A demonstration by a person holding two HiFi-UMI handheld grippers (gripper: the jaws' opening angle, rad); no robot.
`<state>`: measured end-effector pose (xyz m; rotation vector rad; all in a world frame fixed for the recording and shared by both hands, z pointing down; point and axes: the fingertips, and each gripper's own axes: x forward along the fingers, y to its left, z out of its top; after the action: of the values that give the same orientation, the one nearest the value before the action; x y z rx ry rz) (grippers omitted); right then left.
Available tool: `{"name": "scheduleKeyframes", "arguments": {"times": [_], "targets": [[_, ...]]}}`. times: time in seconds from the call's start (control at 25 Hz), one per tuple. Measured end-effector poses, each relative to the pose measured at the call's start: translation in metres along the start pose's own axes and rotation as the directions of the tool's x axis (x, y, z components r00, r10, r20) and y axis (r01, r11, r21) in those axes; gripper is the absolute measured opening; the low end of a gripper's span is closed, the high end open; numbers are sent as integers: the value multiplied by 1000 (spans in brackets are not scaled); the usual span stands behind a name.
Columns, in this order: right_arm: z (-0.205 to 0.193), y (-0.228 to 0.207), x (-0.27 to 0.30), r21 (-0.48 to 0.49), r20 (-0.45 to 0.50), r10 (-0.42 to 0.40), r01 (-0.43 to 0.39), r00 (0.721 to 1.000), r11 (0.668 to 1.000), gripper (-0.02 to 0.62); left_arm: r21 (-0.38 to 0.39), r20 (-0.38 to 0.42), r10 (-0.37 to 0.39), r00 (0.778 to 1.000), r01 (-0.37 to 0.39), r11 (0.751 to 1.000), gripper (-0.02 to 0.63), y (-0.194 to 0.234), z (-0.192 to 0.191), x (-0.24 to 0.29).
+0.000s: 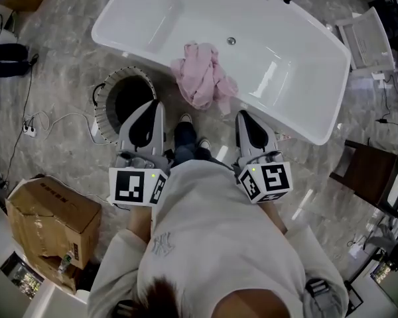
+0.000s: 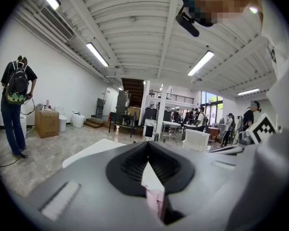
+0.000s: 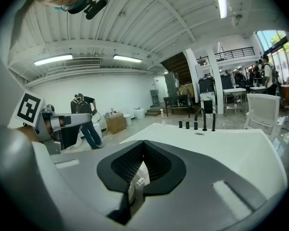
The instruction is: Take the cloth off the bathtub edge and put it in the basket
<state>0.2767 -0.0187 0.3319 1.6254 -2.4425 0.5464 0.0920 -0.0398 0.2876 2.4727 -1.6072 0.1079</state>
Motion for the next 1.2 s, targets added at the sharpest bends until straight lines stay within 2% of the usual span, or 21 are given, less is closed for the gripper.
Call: {"name": "scheduleKeyframes", "arguments": {"times": [0.4, 0.76, 0.92, 1.2], "targets": [[14, 9, 57, 14, 7, -58, 58, 998, 998, -2, -18, -27, -57, 998, 56, 998, 48, 51, -5, 40], [14, -9, 63, 18, -18, -112, 113, 993, 993, -2, -36, -51, -65, 997, 63, 997, 48, 59, -9, 51], [15, -17, 66, 19, -30, -106, 107, 994, 994, -2, -46, -58, -57, 997, 54, 997, 48, 56, -11, 57], [29, -38, 79, -2, -40, -51, 51, 998, 999, -2, -63, -46, -2, 999, -1, 998, 48, 48, -2, 78]]}}
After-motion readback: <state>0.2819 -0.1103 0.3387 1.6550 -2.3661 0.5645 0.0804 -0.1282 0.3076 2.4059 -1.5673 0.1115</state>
